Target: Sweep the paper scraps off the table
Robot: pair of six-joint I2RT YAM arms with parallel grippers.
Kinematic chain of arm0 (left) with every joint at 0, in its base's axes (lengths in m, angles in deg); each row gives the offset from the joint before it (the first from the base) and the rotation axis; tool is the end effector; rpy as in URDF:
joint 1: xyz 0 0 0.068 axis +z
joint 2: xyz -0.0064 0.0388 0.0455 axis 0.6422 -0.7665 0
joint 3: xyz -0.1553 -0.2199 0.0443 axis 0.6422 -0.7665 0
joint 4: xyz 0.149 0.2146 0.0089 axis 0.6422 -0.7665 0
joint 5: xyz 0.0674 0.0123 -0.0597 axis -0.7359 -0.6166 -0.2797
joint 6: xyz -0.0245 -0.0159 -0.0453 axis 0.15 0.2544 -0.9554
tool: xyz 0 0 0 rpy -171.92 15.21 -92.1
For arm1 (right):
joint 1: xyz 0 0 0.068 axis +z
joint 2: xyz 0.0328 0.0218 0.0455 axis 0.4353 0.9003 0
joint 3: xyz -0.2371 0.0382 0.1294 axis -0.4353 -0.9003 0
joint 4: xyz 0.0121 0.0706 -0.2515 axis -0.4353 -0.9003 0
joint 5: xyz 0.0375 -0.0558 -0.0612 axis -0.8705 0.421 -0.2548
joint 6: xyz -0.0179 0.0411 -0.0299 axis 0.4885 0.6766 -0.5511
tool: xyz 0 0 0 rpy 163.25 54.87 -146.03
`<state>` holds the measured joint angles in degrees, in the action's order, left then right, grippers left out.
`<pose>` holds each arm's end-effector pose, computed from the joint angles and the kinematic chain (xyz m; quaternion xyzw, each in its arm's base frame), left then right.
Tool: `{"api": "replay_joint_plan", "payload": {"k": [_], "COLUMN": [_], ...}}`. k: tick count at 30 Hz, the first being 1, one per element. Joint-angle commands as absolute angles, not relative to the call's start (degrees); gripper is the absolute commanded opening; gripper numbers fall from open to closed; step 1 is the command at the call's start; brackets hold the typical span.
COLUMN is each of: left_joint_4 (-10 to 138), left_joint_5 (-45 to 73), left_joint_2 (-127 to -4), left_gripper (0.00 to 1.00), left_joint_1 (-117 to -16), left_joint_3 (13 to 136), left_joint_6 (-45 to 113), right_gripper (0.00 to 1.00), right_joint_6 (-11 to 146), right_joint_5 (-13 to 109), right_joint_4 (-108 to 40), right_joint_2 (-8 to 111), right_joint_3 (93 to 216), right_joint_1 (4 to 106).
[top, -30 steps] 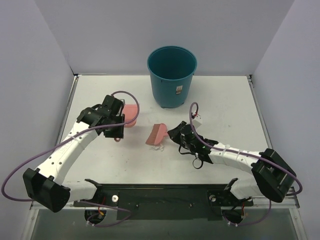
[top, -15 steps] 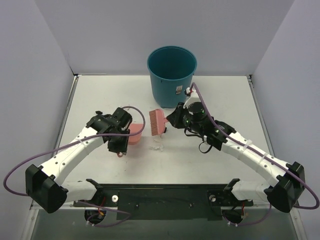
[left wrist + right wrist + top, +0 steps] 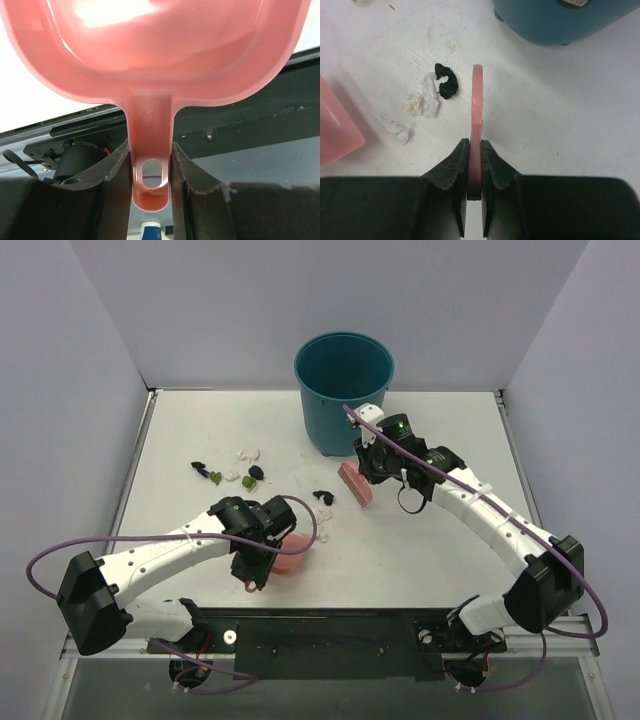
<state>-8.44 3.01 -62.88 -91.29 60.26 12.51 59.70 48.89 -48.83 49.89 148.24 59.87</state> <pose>0.1280 -0.1573 0.2537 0.1534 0.9869 -0.0134 0.0490 0.2637 0.1831 0.3423 -0.2833 0.7971 0.1960 0.4959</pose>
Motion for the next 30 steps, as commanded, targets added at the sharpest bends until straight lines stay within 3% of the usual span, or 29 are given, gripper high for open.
{"api": "replay_joint_plan", "payload": {"k": [1, 12, 20, 30], "left_joint_4": [-10.23, -5.84, -1.62, 2.51], "left_joint_5": [4.52, 7.86, 8.21, 9.36], "left_joint_2": [-64.08, -69.35, -74.89, -81.13], "left_gripper": [0.0, 0.0, 0.0, 0.0], "left_joint_1": [-94.88, -101.22, -100.87, -97.0], "left_joint_3": [59.92, 57.99, 60.35, 63.08], "left_joint_6": [10.9, 10.98, 11.6, 15.81], "right_gripper": [0.0, 0.0, 0.0, 0.0], "right_joint_6": [50.31, 46.43, 44.85, 41.95], "right_joint_5": [45.33, 42.78, 39.88, 34.87], "right_joint_4": [-50.62, -51.67, -52.46, -63.7], "right_joint_2": [54.74, 66.96, 73.03, 77.69], "right_joint_3": [154.94, 164.96, 169.44, 174.72], "right_joint_1": [59.29, 59.12, 60.35, 62.81]}}
